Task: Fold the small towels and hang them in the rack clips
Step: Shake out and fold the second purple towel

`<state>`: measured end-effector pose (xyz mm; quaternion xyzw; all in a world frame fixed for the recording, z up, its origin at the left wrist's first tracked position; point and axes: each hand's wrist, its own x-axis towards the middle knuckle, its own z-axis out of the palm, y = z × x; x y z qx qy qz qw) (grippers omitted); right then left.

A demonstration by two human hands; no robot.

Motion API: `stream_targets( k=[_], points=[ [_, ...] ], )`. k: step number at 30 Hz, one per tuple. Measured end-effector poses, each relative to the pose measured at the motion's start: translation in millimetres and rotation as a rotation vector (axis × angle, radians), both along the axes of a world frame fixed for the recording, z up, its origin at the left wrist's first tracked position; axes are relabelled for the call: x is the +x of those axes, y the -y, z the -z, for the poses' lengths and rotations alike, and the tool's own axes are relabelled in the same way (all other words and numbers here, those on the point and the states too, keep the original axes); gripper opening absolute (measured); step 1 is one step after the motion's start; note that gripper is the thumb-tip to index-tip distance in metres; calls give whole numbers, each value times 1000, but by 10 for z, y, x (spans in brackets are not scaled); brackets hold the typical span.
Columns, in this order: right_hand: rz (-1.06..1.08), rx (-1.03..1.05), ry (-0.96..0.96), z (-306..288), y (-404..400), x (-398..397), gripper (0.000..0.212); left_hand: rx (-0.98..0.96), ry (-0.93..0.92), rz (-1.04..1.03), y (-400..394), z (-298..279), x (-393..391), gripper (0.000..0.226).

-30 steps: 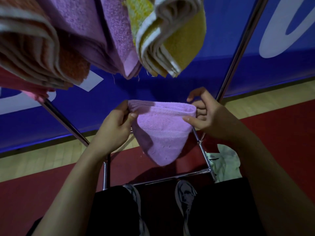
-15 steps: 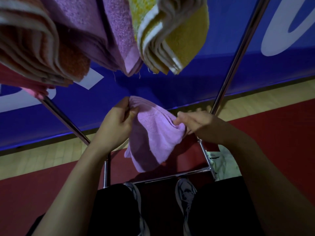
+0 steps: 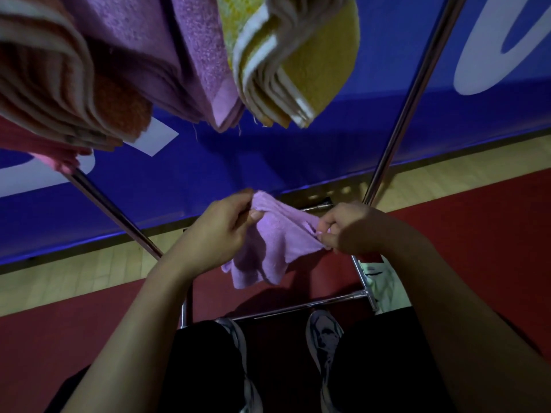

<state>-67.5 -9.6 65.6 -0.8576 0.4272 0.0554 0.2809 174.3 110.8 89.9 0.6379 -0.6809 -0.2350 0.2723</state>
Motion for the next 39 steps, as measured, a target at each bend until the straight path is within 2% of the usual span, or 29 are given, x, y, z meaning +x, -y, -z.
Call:
stream_targets(
  k=[3,6,10,15,17,18,19,21,22,25,30,33,35,37,39],
  points=[
    [84,-94,-29,17,31,-14,28,30,31,74,-20,37,14,21],
    [172,-79,-38,-28,27,-15,33,39,48,111,-27,73,34,19],
    [184,73,-79,-153,26,-50,29,37,87,83,-30,120,75,22],
    [257,333,-3,-111,108,-172,18,41,124,67,-30,146,129,17],
    [264,382,5,-66,117,-199,33,28,125,78,-37,148,123,17],
    [252,394,-8,-43,121,-201,38,21,124,89,-38,150,114,19],
    [232,407,-23,-24,122,-199,33,19,127,100,-40,148,101,20],
    [179,432,-59,12,146,-211,11,29,135,110,-36,149,82,22],
    [148,454,-71,16,150,-218,8,39,133,110,-31,158,88,21],
    [50,491,-97,19,124,-202,18,60,126,94,-36,146,115,23],
    [4,516,-77,33,83,-108,26,-4,70,29,-43,75,113,19],
    [-73,549,-137,42,-5,-18,23,-41,35,21,-22,13,30,23],
    [-93,535,-92,68,-32,30,33,-60,30,2,-1,-15,-2,25],
    [-108,398,37,71,-27,60,42,-68,22,-25,14,-57,-21,25],
    [-131,309,184,47,-34,92,42,-71,-1,-30,16,-94,-30,28]
  ],
)
